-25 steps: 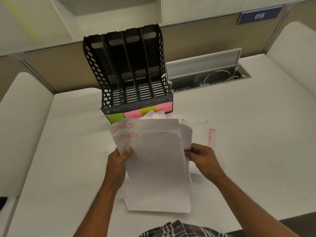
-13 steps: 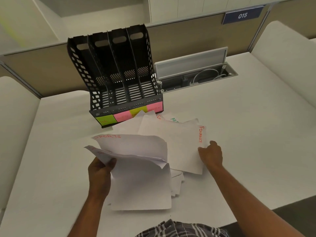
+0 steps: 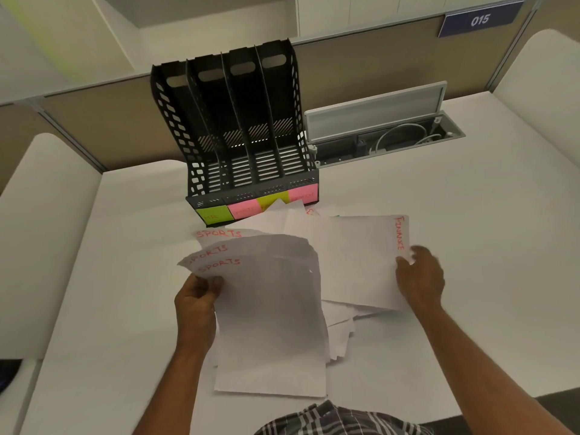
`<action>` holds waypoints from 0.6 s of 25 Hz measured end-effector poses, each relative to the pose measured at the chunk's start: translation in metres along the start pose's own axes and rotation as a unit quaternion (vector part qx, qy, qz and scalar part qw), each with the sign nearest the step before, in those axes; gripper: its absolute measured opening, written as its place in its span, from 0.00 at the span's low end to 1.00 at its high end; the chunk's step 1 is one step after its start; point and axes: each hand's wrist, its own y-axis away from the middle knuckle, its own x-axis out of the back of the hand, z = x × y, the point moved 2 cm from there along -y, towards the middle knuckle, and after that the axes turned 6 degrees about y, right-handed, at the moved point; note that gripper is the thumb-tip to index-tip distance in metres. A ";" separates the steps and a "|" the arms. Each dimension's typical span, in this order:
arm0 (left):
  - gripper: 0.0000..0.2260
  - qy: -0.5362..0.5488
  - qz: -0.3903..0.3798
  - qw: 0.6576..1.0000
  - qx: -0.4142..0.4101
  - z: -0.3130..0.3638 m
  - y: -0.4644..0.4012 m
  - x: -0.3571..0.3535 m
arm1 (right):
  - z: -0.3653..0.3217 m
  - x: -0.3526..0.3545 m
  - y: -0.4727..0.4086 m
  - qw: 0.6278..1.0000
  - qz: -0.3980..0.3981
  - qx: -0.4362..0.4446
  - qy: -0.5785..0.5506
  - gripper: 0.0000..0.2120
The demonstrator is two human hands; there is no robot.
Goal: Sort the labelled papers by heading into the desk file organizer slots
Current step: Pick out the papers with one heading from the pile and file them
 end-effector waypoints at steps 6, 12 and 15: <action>0.11 0.011 0.082 0.995 0.058 -0.017 0.005 -0.019 | -0.058 -0.015 0.067 0.857 -0.425 0.172 -0.237 0.30; 0.18 0.010 0.019 0.995 0.099 -0.019 0.010 -0.037 | -0.014 -0.048 0.063 0.949 -0.242 0.030 -0.201 0.06; 0.17 -0.214 0.084 0.969 0.092 -0.021 0.000 -0.015 | 0.023 -0.044 0.031 0.960 -0.152 -0.110 -0.210 0.13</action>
